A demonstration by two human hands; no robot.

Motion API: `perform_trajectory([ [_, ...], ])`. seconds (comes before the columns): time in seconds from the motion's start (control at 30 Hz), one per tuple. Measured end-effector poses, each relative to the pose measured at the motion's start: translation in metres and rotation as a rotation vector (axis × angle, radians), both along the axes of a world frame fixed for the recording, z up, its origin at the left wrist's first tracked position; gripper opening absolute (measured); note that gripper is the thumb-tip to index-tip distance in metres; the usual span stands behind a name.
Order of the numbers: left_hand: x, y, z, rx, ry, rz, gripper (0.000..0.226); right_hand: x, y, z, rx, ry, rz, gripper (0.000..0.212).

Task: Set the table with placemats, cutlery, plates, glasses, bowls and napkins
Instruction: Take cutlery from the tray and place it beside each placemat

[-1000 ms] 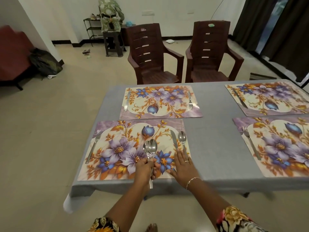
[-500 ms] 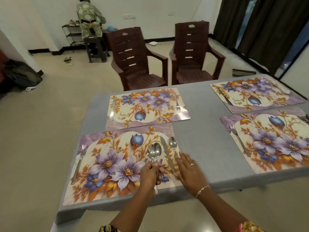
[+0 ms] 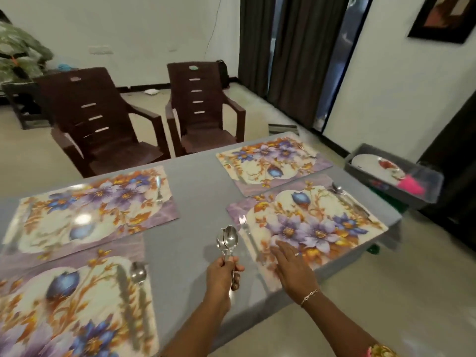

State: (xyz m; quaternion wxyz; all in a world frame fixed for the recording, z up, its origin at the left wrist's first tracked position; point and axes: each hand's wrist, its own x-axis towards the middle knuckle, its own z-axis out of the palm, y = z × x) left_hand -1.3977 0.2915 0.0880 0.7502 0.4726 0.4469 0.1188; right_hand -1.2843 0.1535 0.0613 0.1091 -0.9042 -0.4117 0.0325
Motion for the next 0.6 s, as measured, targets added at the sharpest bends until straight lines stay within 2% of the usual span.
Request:
perform_trajectory([
  [0.13, 0.077, -0.041, 0.003, -0.004, -0.017, 0.01, 0.023, 0.094, -0.049, 0.006, -0.053, -0.068, -0.055, 0.041],
  [0.33, 0.154, -0.076, 0.004, 0.017, 0.036, 0.051, 0.018, 0.216, -0.112, -0.009, -0.214, -0.053, -0.21, 0.066],
  [0.43, 0.177, -0.09, 0.006, 0.042, 0.048, 0.055, 0.021, 0.255, -0.125, -0.002, -0.296, -0.087, -0.206, 0.08],
  [0.47, 0.182, -0.094, 0.008, 0.044, 0.047, 0.054, 0.022, 0.263, -0.128, 0.004, -0.325, -0.087, -0.203, 0.081],
  [0.6, 0.195, -0.101, 0.009, 0.028, 0.031, 0.075, 0.02, 0.296, -0.135, -0.005, -0.337, 0.025, -0.136, 0.062],
])
